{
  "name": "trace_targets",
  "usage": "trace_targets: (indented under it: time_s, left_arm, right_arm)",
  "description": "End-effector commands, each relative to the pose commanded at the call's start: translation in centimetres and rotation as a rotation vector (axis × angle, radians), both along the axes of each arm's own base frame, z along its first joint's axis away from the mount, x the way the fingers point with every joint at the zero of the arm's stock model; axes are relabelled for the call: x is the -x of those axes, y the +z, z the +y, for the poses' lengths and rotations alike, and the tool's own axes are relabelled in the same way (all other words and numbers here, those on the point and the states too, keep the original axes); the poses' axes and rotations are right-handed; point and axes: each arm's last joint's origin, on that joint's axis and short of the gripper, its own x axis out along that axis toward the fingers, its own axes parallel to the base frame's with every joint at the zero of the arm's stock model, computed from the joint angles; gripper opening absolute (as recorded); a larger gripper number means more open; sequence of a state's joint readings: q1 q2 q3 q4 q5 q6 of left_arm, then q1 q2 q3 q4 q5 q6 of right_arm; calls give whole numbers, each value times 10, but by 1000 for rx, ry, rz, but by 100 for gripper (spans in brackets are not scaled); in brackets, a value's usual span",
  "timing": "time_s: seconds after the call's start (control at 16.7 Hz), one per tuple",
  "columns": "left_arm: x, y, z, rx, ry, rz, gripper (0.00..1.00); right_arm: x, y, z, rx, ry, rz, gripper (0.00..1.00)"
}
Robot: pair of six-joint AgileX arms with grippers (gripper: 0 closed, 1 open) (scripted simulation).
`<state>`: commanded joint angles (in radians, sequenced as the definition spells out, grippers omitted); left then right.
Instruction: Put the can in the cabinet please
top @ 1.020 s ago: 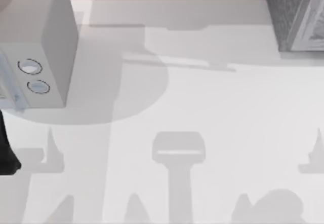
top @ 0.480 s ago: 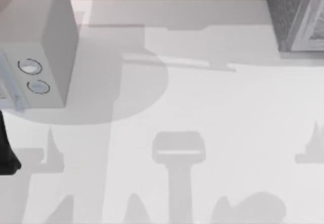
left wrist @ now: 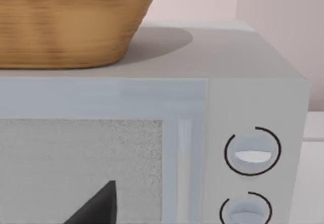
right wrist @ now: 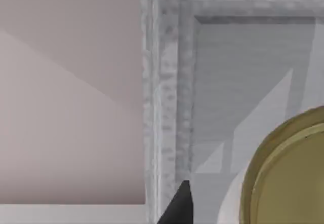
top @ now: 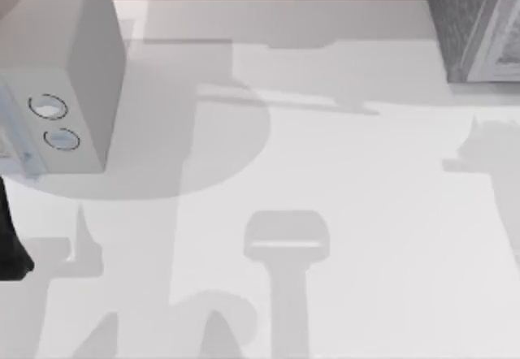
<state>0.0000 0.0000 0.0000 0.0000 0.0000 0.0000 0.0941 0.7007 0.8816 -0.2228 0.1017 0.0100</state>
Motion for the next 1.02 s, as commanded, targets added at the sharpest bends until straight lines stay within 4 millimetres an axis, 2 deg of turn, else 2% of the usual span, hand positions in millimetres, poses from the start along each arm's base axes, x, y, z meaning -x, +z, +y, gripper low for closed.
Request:
trace_targets:
  time_s: [0.24, 0.42, 0.54, 0.72, 1.02]
  left_arm:
    - [0, 0, 0, 0, 0, 0, 100]
    - [0, 0, 0, 0, 0, 0, 100]
    - [0, 0, 0, 0, 0, 0, 100]
    - [0, 0, 0, 0, 0, 0, 100]
    - [0, 0, 0, 0, 0, 0, 100]
  right_arm:
    - [-42, 77, 12, -3, 1, -15, 0]
    - [-72, 114, 22, -5, 2, -27, 0]
    - [-87, 128, 28, -5, 2, -32, 0]
    - [-101, 139, 33, -5, 3, -39, 0]
    - [-104, 141, 34, -5, 3, -41, 0]
